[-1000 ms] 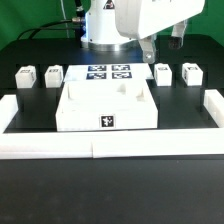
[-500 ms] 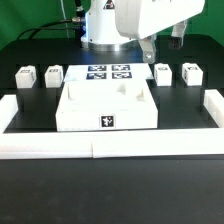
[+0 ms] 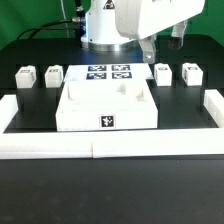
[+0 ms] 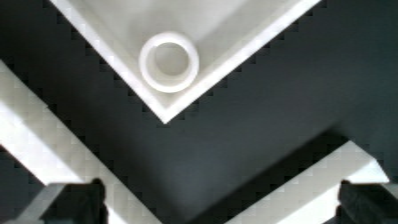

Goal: Assemble square table

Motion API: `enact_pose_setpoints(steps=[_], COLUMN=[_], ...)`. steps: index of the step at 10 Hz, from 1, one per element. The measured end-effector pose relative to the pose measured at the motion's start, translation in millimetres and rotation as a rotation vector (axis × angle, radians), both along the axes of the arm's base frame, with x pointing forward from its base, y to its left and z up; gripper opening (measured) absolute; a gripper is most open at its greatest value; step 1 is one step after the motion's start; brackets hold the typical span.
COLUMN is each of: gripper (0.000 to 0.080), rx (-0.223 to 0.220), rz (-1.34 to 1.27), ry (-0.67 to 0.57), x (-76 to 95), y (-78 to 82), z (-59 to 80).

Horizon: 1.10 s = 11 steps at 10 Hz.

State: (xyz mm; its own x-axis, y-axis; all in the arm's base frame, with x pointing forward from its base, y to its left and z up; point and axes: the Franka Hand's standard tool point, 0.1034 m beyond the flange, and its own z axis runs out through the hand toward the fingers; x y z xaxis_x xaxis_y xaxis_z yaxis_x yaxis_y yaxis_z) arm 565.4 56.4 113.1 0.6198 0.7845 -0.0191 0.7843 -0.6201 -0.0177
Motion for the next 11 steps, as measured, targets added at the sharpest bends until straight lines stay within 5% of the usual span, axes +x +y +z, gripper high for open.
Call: enact_pose_setpoints(steps=[1, 4, 7, 11], gripper=[0.0649, 0.0649, 0.0649, 0.0649], rx=[0.000, 0.000, 0.018, 0.046], rz=[0.028, 0.262, 0.568, 0.667], ry=[-0.001, 0.024, 0.007, -0.001], x=[-1.1, -48.9, -99.8, -122.9], y=[-0.9, -21.2, -56.5, -95.9], z=[0.1, -7.6, -39.3, -88.4])
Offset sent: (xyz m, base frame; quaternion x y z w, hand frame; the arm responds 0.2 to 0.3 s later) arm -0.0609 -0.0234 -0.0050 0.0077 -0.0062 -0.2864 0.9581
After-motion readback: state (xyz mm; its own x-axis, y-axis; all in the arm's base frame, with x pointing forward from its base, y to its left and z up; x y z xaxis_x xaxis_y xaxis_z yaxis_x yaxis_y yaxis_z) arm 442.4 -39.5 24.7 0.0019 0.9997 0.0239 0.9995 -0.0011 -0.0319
